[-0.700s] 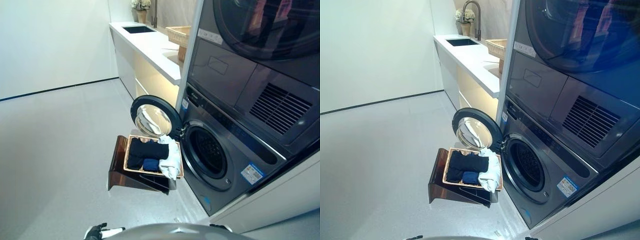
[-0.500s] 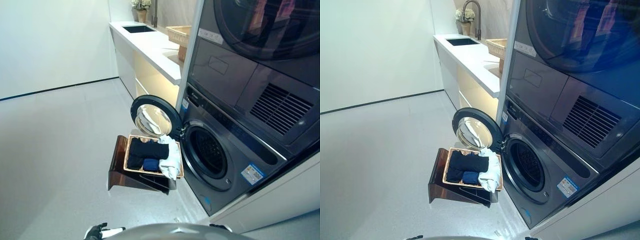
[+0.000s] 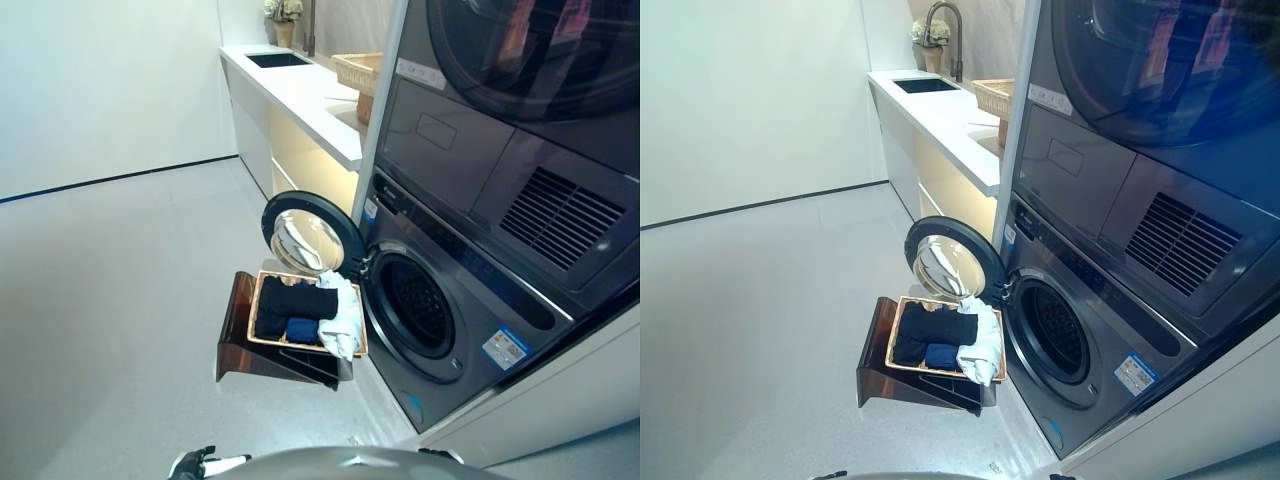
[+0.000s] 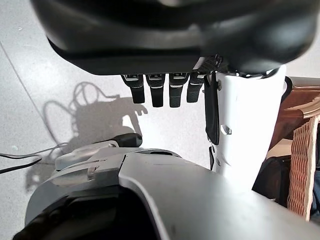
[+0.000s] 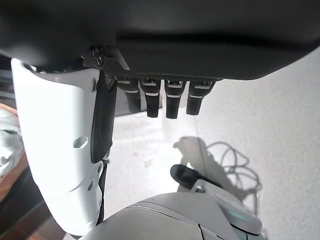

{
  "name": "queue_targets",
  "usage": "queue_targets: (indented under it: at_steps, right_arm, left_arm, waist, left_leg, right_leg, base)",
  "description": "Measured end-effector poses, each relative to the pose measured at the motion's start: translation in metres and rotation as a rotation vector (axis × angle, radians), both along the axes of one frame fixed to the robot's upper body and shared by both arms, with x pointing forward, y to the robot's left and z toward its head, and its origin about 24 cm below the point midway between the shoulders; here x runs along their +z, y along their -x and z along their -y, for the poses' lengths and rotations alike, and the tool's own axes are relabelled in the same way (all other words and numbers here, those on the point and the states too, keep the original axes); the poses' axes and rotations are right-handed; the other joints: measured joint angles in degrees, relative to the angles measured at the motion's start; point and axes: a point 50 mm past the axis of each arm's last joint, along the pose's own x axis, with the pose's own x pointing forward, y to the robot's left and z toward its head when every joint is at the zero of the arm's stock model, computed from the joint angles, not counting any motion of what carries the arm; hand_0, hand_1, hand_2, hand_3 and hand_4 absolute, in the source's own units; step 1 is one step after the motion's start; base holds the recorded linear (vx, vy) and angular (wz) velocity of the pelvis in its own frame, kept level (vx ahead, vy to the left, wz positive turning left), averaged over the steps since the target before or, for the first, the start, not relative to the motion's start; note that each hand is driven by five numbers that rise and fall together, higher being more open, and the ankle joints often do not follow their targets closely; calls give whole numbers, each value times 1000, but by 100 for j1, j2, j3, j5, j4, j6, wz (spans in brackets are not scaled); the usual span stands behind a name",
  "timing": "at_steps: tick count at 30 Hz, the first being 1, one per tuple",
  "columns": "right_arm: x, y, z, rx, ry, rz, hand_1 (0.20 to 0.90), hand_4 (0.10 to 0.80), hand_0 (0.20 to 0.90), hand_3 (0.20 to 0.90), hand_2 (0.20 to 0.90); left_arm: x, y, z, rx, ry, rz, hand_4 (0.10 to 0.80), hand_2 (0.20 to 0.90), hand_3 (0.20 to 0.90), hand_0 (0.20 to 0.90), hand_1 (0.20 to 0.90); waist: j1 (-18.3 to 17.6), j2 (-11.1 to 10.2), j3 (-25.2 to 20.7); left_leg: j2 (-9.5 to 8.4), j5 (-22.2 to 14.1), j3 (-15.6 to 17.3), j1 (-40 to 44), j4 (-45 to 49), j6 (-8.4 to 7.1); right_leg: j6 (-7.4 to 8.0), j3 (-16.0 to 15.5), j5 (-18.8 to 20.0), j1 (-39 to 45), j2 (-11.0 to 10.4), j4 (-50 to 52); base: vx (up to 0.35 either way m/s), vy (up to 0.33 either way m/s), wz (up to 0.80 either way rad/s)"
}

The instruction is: Pick up the clothes and place them into the washing machine

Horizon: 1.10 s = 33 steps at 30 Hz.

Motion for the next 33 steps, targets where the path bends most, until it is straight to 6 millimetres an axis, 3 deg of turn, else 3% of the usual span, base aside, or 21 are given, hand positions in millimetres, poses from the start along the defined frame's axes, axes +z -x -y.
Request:
queue_targets:
  at_steps: [21,28,30,32,33]
  right_arm:
    - [0,-3,0,60,8,-2,900,800,900,900,900]
    - [3,-19,5,74,23,33,900,800,900,900,900]
    - [5,-27,5,88,25,57,900,800,900,900,900]
    - [6,-37,2,95,17,87,900,800,900,900,900]
    - [7,-47,-4,102,2,112,900,800,900,900,900]
  left_arm:
    - [0,-1,1,0,2,2,800,900,900,900,900]
    - [0,-7,6,8,16,22,800,900,900,900,900]
    - [1,-16,5,25,15,47,800,900,900,900,900]
    - [3,-29,3,29,8,81,800,900,900,900,900]
    - [7,-43,-4,27,-14,115,800,900,900,900,900]
  waist:
    - [1,77,53]
    - [2,224,235]
    - [14,207,379]
    - [23,170,523]
    - [97,34,698]
  left_leg:
    - [3,-12,-11,-10,0,-18]
    - [78,-15,55,-22,13,-27]
    - [111,-6,82,-107,150,-22]
    - [252,-125,55,-400,548,-92]
    - [287,-232,-38,-751,1228,-252]
  right_leg:
    - [-20,-16,-17,-10,-1,3]
    - [4,71,-60,-150,39,159]
    - [-41,128,-127,-293,74,356]
    - [-130,72,-288,-510,185,662]
    - [-337,108,-542,-733,238,1057]
  base:
    - [1,-4,0]
    - [-3,-63,-5]
    - [-24,-182,-11]
    - [-20,-221,0]
    - [-60,-104,8]
